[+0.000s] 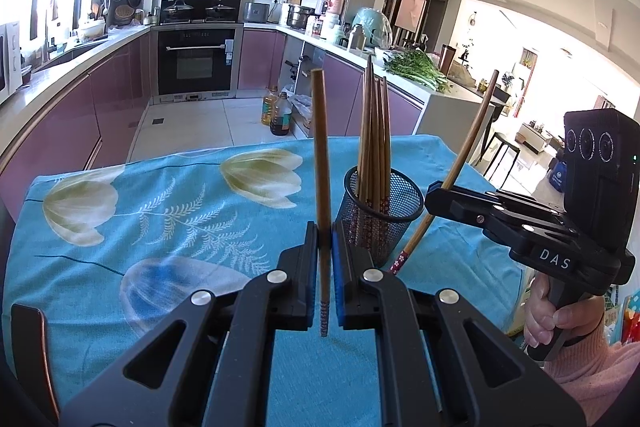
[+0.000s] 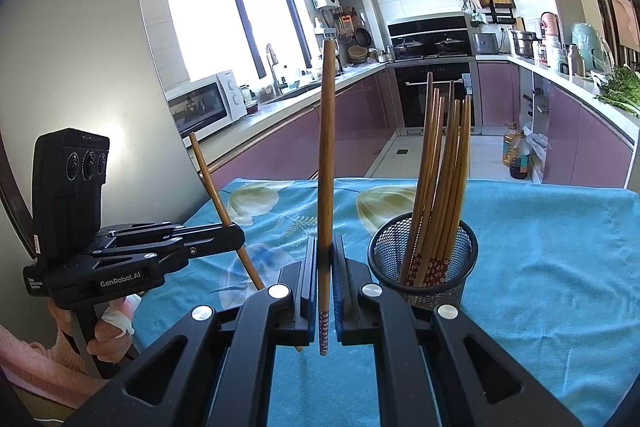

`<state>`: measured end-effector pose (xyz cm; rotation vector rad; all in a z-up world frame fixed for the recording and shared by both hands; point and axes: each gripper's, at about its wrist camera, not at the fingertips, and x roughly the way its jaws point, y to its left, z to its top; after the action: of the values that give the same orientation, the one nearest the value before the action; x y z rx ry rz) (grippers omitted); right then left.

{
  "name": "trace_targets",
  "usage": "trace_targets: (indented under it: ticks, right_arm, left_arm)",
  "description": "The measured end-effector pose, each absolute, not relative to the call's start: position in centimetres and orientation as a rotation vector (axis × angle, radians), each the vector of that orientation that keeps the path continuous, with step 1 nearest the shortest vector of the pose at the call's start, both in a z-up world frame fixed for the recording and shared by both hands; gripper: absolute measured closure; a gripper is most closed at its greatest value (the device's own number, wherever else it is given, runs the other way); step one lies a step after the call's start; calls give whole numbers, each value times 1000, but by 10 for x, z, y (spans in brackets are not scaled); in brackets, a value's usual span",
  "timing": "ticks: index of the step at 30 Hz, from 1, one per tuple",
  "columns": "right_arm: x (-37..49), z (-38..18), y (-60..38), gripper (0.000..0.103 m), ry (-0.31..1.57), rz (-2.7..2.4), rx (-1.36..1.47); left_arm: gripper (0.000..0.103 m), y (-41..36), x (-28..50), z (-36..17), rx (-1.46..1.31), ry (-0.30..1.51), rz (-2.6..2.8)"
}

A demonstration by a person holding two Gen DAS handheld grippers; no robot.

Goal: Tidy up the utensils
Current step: 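Lift both held chopsticks upright above the cloth toward the mesh holder, then lower the right gripper's chopstick into the mesh holder while the left gripper inserts its own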

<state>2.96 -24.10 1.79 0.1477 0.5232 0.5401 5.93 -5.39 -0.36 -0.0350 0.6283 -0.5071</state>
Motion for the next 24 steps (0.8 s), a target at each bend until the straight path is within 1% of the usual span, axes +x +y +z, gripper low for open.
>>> trace_targets:
  ticks: [24]
  right_arm:
    - [28, 29, -255, 97, 467, 503, 145]
  left_arm:
    - [95, -63, 64, 11, -28, 593, -557]
